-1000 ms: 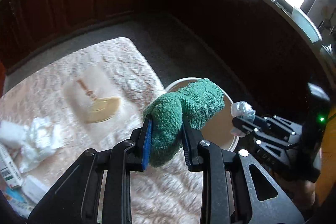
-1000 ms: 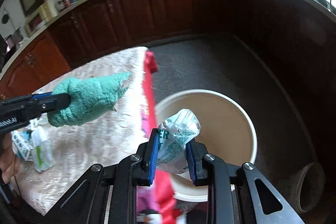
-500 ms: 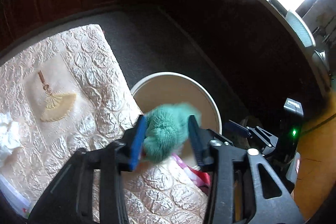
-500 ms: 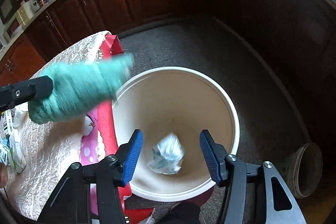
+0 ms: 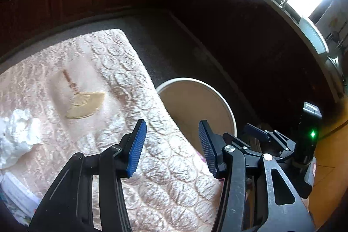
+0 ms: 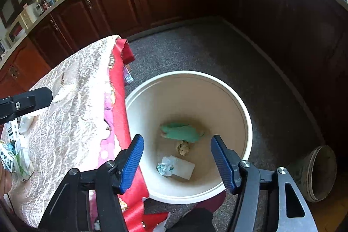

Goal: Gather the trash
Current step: 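Open the left tool to drop the towel while the right tool drops the bag into the bin, then move both open tools back over the remaining trash on the table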

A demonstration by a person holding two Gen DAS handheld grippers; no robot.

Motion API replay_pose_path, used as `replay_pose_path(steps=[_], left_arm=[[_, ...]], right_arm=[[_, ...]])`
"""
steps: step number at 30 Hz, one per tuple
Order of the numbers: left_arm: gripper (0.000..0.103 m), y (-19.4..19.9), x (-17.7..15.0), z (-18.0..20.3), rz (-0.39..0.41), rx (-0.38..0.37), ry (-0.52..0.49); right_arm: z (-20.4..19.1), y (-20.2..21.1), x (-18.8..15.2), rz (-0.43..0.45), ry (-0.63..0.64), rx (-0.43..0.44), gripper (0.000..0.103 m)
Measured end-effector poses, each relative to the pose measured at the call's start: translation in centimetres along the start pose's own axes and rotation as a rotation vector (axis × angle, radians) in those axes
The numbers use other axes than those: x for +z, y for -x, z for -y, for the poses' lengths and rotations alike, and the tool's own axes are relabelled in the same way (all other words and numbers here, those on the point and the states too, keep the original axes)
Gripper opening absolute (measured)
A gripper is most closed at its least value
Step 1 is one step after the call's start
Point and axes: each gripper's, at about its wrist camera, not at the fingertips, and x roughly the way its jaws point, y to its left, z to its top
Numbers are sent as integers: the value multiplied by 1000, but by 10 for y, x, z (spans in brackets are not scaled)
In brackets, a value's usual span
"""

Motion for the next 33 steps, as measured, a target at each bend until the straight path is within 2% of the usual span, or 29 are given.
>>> replay_pose_path(steps=[14,17,33], left_arm=[[50,44,-18,-33,71,66,19],[56,53,-17,-41,79,72,30],[57,108,-38,-101,103,142,111]], right_arm=[[-43,30,9,54,65,22,69],[-55,38,10,68,80,41,70],[-144,44,1,54,200,187,74]])
